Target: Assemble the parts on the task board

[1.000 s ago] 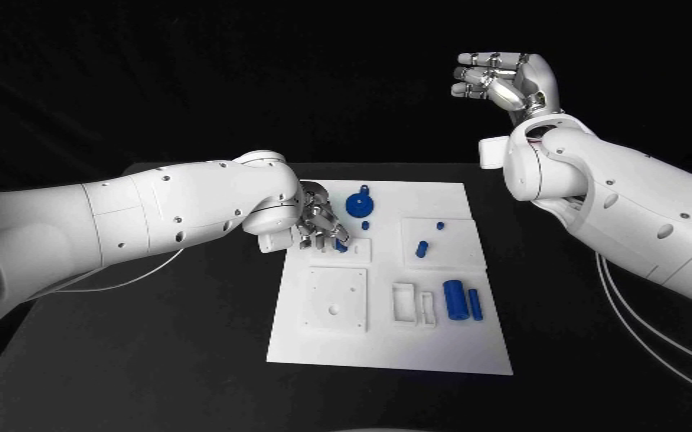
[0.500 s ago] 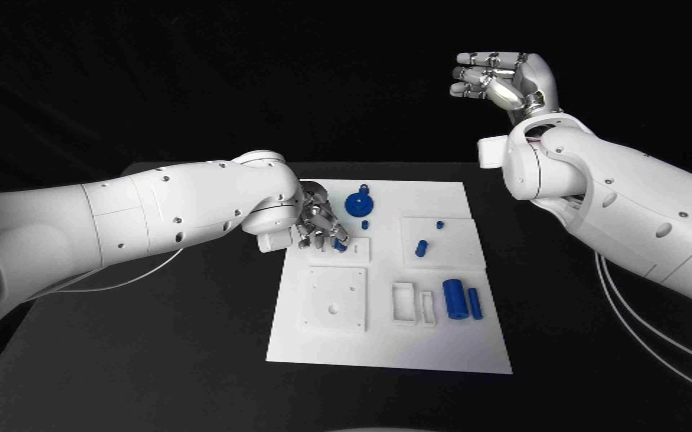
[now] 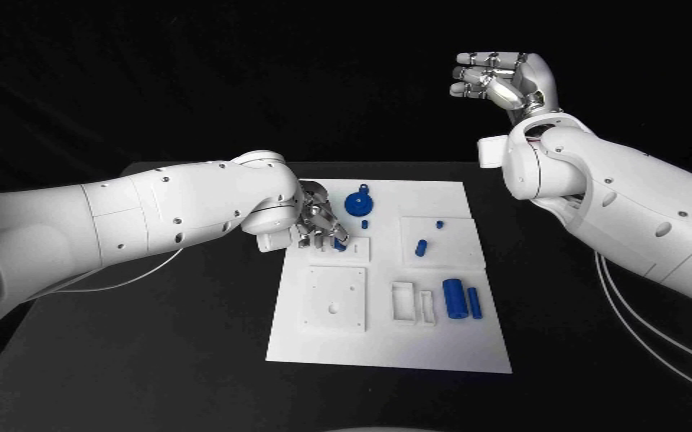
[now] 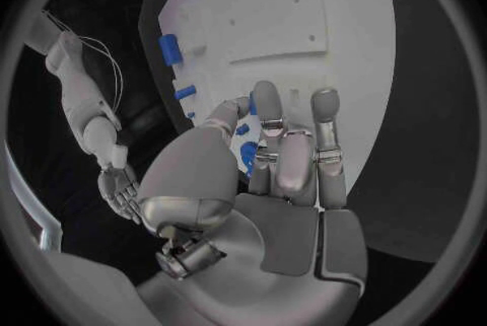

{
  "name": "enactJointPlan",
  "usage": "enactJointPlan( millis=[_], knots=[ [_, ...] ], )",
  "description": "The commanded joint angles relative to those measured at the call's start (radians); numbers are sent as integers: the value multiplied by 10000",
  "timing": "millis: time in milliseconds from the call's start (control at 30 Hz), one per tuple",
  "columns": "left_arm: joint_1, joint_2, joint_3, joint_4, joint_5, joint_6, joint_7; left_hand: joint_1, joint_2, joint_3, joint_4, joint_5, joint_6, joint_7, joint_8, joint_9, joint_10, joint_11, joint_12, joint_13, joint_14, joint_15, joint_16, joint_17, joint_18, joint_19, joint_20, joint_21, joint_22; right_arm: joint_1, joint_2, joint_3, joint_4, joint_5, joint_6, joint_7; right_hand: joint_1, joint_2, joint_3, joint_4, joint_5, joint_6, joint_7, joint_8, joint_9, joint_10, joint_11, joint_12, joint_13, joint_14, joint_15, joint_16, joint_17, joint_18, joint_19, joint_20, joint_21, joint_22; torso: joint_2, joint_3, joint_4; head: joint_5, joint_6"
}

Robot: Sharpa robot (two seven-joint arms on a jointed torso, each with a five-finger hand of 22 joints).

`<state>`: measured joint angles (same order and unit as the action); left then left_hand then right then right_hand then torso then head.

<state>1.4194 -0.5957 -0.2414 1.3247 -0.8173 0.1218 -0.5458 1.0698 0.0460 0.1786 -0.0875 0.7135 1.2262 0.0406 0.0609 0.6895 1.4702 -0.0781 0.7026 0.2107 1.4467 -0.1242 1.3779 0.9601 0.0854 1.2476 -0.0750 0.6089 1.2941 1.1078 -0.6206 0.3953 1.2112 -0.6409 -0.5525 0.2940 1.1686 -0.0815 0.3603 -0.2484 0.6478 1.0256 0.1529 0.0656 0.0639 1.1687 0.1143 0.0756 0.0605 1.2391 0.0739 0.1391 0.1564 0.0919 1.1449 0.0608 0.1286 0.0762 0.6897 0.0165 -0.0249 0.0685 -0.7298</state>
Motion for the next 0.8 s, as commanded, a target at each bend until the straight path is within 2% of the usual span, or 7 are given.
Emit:
enactJointPlan(
  millis=[33, 800],
  knots=[
    [-31, 0, -14, -4, -180, 189, 52, 1, 89, 1016, -952, 27, 1828, -1016, 67, 4348, 453, -148, 64, -11, 35, -15, 33, 13, 195, 59, -16, -47, 46, 2, 21, 6, -8, -4, 161, 25, -61, 11, 7, -62, 31, -30, -7, -34, -12, -89, -5, -27, -7, -82, 17, 43, -9, -46, -49, -6, 34, -8, 3, 0, 5, -7, -15],
    [-36, -12, -14, -16, -12, 678, -46, -25, 97, 1052, -1009, 69, 1841, -1021, 69, 4399, 451, -153, 110, -36, 39, -12, 58, 55, 167, 115, -38, -202, 219, 2, 56, 5, -66, -4, 295, -54, -108, 19, -12, -41, 41, -41, -6, -35, -12, -100, 0, -27, -7, -93, 23, 53, -19, -47, -75, 3, 63, -22, 4, 0, -6, -25, -31]
  ],
)
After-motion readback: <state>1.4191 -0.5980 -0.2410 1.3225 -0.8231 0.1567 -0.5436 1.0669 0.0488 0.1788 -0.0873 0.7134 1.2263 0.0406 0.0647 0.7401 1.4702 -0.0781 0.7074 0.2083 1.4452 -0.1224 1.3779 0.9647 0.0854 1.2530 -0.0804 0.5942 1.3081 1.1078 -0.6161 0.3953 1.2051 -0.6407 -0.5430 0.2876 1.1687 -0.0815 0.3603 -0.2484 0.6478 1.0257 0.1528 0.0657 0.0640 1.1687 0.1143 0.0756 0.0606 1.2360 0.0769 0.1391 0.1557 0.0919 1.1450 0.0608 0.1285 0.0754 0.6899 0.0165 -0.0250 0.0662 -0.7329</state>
